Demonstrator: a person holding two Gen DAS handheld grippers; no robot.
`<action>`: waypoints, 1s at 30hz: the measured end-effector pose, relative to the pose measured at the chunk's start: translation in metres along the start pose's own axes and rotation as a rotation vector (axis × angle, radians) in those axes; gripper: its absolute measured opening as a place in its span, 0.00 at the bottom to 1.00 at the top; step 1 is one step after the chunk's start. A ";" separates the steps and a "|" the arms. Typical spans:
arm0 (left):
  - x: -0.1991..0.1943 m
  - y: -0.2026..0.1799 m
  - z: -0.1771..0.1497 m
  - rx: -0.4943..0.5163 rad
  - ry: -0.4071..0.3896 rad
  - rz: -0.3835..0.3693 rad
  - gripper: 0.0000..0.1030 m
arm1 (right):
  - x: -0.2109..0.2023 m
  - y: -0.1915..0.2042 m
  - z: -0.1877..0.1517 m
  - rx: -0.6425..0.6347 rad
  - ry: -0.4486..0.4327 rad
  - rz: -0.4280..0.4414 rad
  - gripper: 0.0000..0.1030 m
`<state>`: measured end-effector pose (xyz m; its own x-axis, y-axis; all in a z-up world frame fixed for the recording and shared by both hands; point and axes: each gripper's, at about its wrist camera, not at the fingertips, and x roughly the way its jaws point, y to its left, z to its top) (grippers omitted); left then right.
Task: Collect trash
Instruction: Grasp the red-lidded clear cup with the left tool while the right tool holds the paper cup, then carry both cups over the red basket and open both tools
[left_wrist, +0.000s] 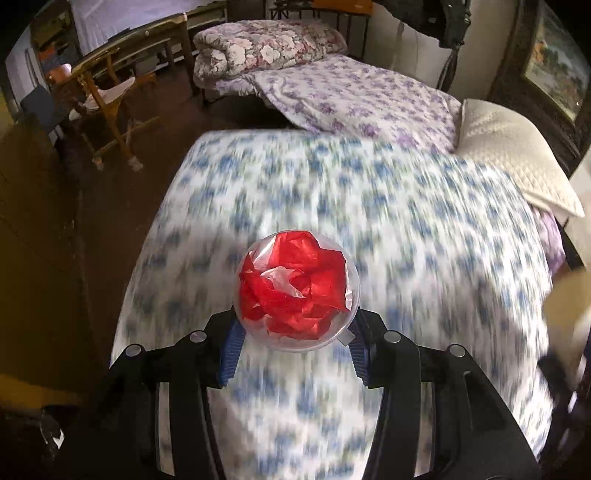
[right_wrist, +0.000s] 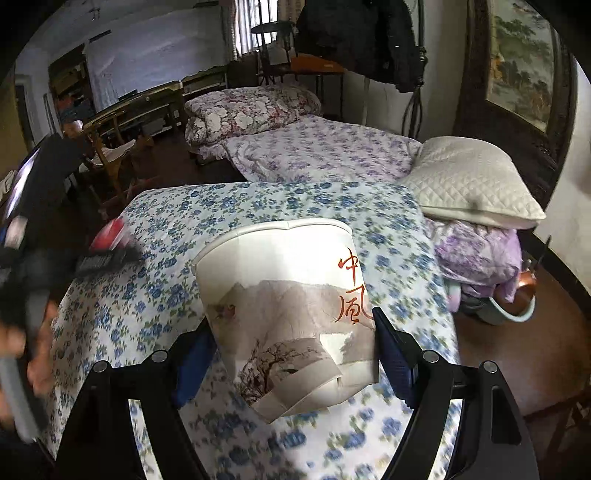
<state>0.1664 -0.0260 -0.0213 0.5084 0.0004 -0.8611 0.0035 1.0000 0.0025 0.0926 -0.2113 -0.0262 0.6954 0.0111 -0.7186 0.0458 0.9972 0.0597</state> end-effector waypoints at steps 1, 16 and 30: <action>-0.006 0.001 -0.012 -0.009 0.003 -0.008 0.48 | -0.006 -0.001 -0.003 0.009 -0.004 0.003 0.77; -0.049 -0.035 -0.083 0.114 -0.012 -0.113 0.48 | -0.044 -0.015 -0.088 0.042 0.039 0.001 0.77; -0.044 -0.065 -0.099 0.231 0.005 -0.133 0.48 | -0.035 -0.017 -0.089 0.011 0.046 -0.032 0.77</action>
<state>0.0588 -0.0904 -0.0342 0.4865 -0.1301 -0.8640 0.2666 0.9638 0.0050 0.0036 -0.2215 -0.0641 0.6595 -0.0172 -0.7515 0.0753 0.9962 0.0432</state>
